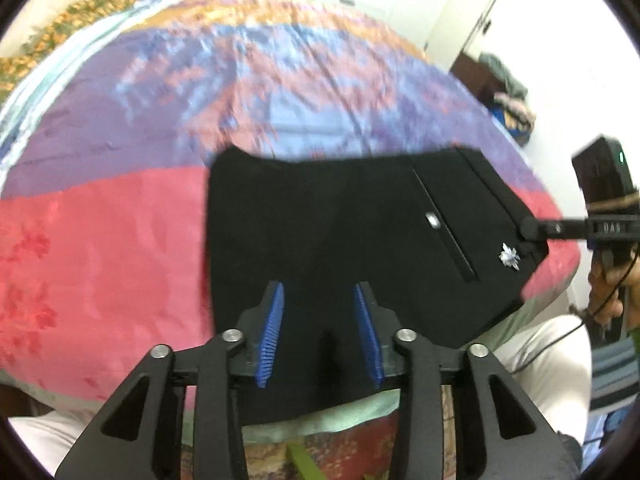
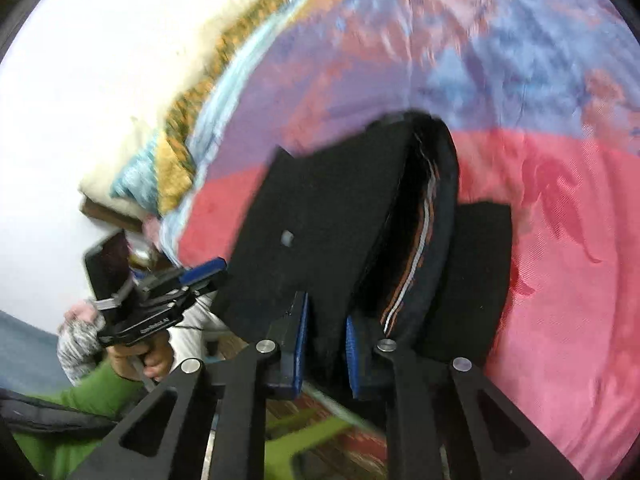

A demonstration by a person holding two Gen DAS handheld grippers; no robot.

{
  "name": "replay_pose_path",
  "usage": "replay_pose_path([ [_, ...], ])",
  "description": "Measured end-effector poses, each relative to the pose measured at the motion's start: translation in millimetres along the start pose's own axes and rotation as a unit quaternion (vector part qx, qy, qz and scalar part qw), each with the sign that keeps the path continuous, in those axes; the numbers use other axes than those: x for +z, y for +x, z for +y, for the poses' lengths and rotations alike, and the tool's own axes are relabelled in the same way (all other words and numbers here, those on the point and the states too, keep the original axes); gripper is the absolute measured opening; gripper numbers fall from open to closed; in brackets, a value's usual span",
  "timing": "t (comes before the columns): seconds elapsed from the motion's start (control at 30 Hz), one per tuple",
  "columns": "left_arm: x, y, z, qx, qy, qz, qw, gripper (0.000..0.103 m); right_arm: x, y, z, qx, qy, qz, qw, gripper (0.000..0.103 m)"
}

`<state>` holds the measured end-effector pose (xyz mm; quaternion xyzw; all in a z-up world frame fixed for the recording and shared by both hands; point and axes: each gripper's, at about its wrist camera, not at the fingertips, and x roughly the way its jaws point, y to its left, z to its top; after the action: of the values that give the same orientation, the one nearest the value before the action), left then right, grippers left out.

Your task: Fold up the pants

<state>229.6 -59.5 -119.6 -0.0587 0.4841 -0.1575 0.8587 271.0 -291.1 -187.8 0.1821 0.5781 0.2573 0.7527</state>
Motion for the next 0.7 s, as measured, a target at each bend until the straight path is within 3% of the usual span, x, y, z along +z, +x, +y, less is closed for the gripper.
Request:
replay_pose_path([
  [0.17,-0.9,-19.1,3.1,0.001,0.000,-0.028,0.9996,0.051,-22.9,-24.2,-5.6,-0.001,0.025,-0.021,0.999,0.015],
  [0.33,-20.1,9.6,1.6,0.021,0.011,0.009,0.9997,0.051,-61.3,-4.0,-58.8,-0.047,0.094,-0.013,0.994,0.012],
  [0.43,-32.3,18.7,-2.4,0.039,0.026,0.022,0.9986,0.051,-65.5,-5.7,-57.8,-0.057,0.087,-0.027,0.994,0.014],
  [0.5,-36.7,18.9,-3.7,0.042,0.029,0.024,0.9984,0.051,-61.1,-8.7,-47.5,-0.082,0.072,-0.030,0.994,0.028],
  [0.53,-37.8,18.7,-4.1,0.044,0.029,0.024,0.9983,0.051,-58.3,-12.9,-42.7,-0.108,0.062,-0.028,0.992,0.043],
  [0.57,-38.5,18.2,-4.5,0.046,0.029,0.024,0.9983,0.051,-55.3,-15.4,-36.5,-0.125,0.052,-0.029,0.990,0.049],
  [0.63,-38.9,17.0,-6.3,0.051,0.029,0.022,0.9981,0.051,-46.0,-28.7,-14.4,-0.177,0.002,-0.053,0.983,0.049],
  [0.7,-38.6,17.1,-8.9,0.055,0.033,0.019,0.9978,0.051,-36.3,-34.9,8.5,-0.199,-0.039,-0.076,0.976,0.049],
])
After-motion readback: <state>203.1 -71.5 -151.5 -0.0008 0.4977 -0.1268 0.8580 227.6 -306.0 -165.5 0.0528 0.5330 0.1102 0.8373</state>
